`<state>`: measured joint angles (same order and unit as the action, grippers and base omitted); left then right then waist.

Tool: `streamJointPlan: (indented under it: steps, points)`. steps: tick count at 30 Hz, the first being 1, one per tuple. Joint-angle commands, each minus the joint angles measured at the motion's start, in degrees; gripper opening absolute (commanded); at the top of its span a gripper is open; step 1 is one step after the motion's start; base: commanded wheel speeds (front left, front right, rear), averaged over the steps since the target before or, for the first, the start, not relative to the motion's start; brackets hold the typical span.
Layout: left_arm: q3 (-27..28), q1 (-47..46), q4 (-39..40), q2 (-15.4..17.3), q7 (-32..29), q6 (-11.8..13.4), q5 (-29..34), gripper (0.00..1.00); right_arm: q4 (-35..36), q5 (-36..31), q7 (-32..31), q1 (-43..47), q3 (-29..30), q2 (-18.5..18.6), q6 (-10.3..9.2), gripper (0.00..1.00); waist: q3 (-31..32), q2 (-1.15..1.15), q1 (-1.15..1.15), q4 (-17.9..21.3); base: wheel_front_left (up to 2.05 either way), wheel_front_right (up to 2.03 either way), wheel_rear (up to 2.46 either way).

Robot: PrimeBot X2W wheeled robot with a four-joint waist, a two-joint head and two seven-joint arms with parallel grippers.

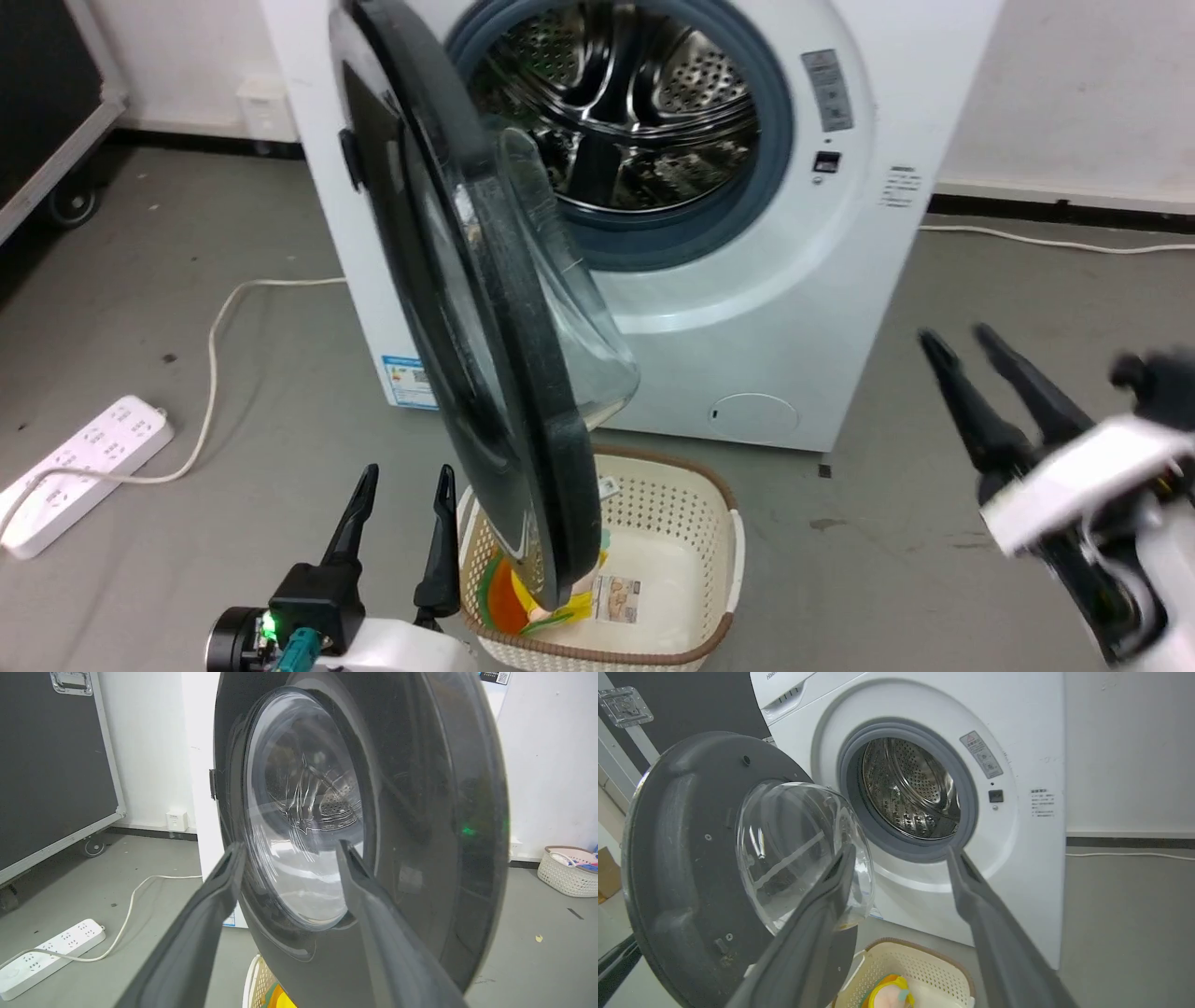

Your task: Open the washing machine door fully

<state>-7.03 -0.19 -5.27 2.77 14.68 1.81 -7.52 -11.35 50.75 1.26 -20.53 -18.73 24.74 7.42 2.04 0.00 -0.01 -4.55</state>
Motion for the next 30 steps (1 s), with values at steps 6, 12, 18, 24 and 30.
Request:
streamJointPlan:
  steps: [6, 12, 18, 24, 30]
  points:
    - [0.63, 1.73, 0.07, 0.1, 0.32, -0.48, -0.37, 1.0, -0.67, -17.2, 9.98, 10.04, 7.21, -1.16, 0.07, 1.0, 0.86, 0.0, 0.01, 1.88, 0.0, 0.0, 0.0]
    - [0.49, 2.6, -1.44, 0.11, 0.32, -1.27, 1.22, 1.0, 4.01, -30.83, 12.41, 19.95, 15.22, -8.55, 0.07, 1.0, 0.88, 0.0, 0.01, 2.56, 0.0, 0.0, 0.0]
    - [0.2, 2.89, -2.92, 0.23, 0.32, -1.83, 3.05, 1.0, 6.12, -40.97, 13.24, 26.74, 19.22, -15.58, 0.07, 1.0, 0.83, 0.0, 0.01, 2.64, 0.0, 0.0, 0.0]
    - [0.26, 2.86, -3.97, 0.23, 0.32, -2.12, 3.54, 1.0, 6.08, -43.46, 13.56, 28.27, 20.33, -19.1, 0.07, 1.0, 0.8, 0.0, 0.01, 2.62, 0.0, 0.0, 0.0]
    - [-0.06, 2.47, -4.33, 0.21, 0.32, -2.97, 3.34, 0.0, 6.21, -43.59, 13.66, 27.88, 20.74, -19.85, 0.07, 1.0, 0.51, 0.0, 0.01, 2.46, 0.0, 0.0, 0.0]
